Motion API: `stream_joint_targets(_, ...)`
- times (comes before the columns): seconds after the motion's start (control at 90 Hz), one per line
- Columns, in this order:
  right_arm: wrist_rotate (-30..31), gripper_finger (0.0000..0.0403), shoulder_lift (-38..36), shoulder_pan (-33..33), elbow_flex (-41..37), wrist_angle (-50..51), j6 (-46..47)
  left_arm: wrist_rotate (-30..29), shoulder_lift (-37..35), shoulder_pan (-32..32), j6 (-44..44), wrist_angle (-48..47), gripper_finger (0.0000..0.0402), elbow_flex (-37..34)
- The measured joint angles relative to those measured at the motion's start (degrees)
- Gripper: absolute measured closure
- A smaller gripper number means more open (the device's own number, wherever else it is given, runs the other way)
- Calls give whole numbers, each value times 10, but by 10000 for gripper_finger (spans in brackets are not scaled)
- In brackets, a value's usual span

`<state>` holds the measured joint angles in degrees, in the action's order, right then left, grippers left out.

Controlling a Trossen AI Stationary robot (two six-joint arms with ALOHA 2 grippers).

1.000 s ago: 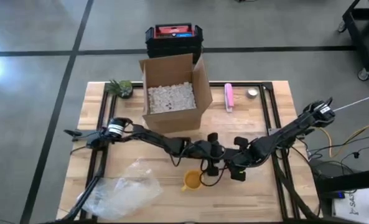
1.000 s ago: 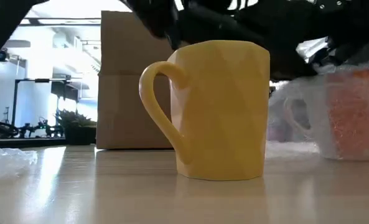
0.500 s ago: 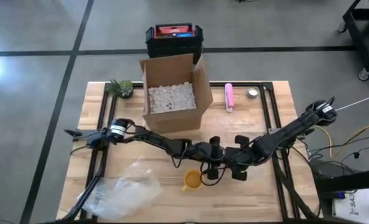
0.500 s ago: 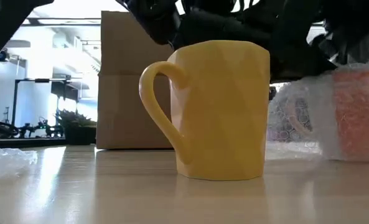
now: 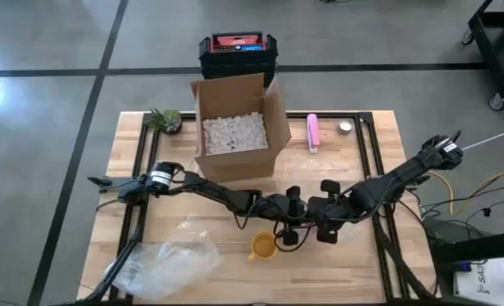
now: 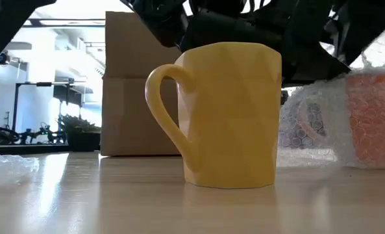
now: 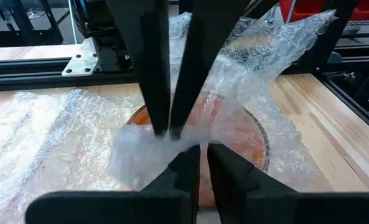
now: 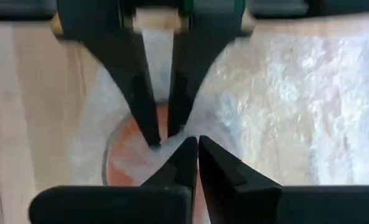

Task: Wrap mug
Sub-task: Wrap the orange mug in the right transparent bubble wrap

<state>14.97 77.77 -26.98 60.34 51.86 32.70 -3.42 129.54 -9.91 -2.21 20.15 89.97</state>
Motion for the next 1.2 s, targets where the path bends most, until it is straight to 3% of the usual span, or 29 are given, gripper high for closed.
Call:
stream_joint_targets(0.522,-65,403,7,0,-124,-71,68,-2,1,1,2,13,382,0)
stream_joint_targets(0.722,-97,403,1,0,-79,-39,38,-1,0,0,2,10,382,-1)
stream_joint_targets(0.967,-94,403,-22,0,10,26,8,0,0,0,2,9,382,-1)
stream_joint_targets(1.2,-131,403,-27,-19,7,15,24,1,0,0,2,8,382,-1)
